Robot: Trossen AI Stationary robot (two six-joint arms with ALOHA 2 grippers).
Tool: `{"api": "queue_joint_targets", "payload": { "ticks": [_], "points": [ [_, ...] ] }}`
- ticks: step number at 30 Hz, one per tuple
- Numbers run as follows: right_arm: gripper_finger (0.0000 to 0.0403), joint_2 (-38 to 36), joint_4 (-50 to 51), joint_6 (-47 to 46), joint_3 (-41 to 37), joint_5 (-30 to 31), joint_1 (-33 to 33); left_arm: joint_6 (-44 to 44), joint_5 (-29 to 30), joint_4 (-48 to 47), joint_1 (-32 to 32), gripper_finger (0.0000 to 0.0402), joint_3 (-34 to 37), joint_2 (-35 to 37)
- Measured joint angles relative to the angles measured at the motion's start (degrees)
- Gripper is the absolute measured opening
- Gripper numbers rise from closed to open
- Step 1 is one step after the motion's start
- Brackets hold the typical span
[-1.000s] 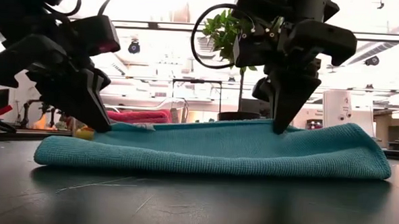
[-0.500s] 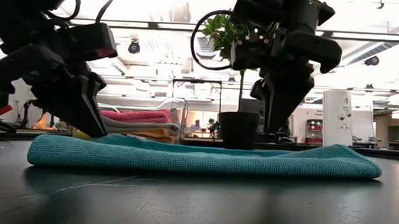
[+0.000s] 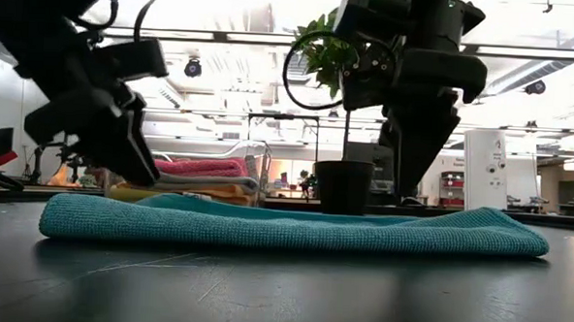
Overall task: Fold microfiber towels
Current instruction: Fold the blue towel
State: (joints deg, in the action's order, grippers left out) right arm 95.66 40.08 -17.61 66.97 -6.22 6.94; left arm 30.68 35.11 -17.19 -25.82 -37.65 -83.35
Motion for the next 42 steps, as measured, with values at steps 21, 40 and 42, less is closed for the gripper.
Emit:
{"api": "queue_joint_targets", "payload": {
  "ticks": [21,40,42],
  "points": [
    [0.0252,-4.4,-8.1,-51.7,-11.1,9.8,19.6,4.4,-5.0,10.6,-9.5,0.0157,-0.1,1.5],
    [0.032,-5.6,-5.5,-54.6,-12.9,17.9,19.6,9.5,-5.7,12.7,-10.6,0.0157,0.1,-6.9],
    [0.0316,-6.9,-3.2,-54.1,-11.8,17.8,19.6,9.7,-7.9,12.4,-10.6,0.0157,0.2,-6.7]
  ]
}}
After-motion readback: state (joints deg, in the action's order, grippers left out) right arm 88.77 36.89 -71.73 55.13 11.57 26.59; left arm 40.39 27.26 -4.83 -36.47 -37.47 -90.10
